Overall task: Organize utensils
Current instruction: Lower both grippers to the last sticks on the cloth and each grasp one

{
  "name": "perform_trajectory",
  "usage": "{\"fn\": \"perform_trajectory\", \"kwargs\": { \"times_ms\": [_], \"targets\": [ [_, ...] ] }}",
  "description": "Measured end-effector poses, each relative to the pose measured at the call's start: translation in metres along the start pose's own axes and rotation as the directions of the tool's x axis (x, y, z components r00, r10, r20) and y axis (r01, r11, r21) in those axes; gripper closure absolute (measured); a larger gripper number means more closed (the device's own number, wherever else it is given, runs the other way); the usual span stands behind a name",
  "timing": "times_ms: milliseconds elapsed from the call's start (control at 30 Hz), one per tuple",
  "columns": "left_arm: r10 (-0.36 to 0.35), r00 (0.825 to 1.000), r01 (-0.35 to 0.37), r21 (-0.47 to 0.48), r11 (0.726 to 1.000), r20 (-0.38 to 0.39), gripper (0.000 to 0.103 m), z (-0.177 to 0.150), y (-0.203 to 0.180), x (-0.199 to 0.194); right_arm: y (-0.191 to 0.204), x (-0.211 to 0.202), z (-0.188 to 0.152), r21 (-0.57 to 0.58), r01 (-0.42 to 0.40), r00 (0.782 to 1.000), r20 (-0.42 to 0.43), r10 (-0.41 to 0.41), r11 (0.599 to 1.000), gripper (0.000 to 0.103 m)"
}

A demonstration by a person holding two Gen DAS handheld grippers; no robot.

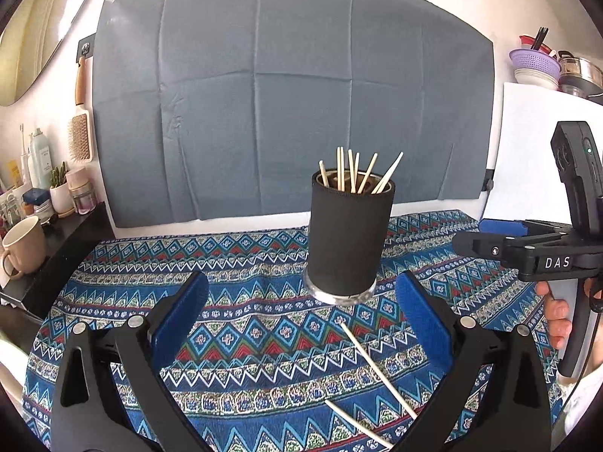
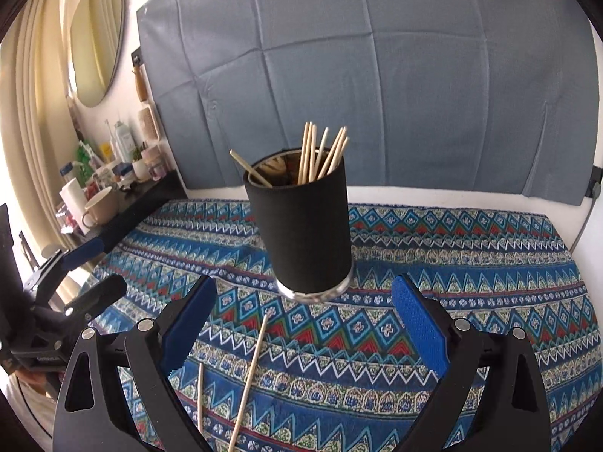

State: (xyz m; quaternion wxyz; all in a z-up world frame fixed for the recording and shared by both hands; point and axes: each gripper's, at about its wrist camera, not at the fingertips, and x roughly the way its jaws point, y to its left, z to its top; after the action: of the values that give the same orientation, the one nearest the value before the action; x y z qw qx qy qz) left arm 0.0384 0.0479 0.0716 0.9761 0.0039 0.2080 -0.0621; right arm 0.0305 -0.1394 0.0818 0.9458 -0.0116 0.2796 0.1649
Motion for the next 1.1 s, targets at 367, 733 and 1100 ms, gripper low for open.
{"fn": "perform_trajectory", "kwargs": {
  "times_ms": [367,733,1100],
  "targets": [
    [0.046,0.980,-0.062,-0.074,0.995,-0.195,0.006,-0.031,-0.008,-0.004,0.025,0.058,-0.052,-0.106,-0.033,0.933,-0.359,-0.008,0.994,0.013],
    [0.153,0.896,-0.210,-0.096,0.973,-0.417,0.006,-0.061,0.005,0.010,0.050,0.090,-0.083,-0.152,-0.116,0.852,-0.524,0.020,0.982,0.014],
    [0.177,0.806,-0.255,-0.062,0.965,-0.565,0.013,-0.078,0.001,0.039,0.071,0.106,-0.093,-0.265,-0.105,0.833,-0.550,-0.061,0.958,0.038]
  ]
}}
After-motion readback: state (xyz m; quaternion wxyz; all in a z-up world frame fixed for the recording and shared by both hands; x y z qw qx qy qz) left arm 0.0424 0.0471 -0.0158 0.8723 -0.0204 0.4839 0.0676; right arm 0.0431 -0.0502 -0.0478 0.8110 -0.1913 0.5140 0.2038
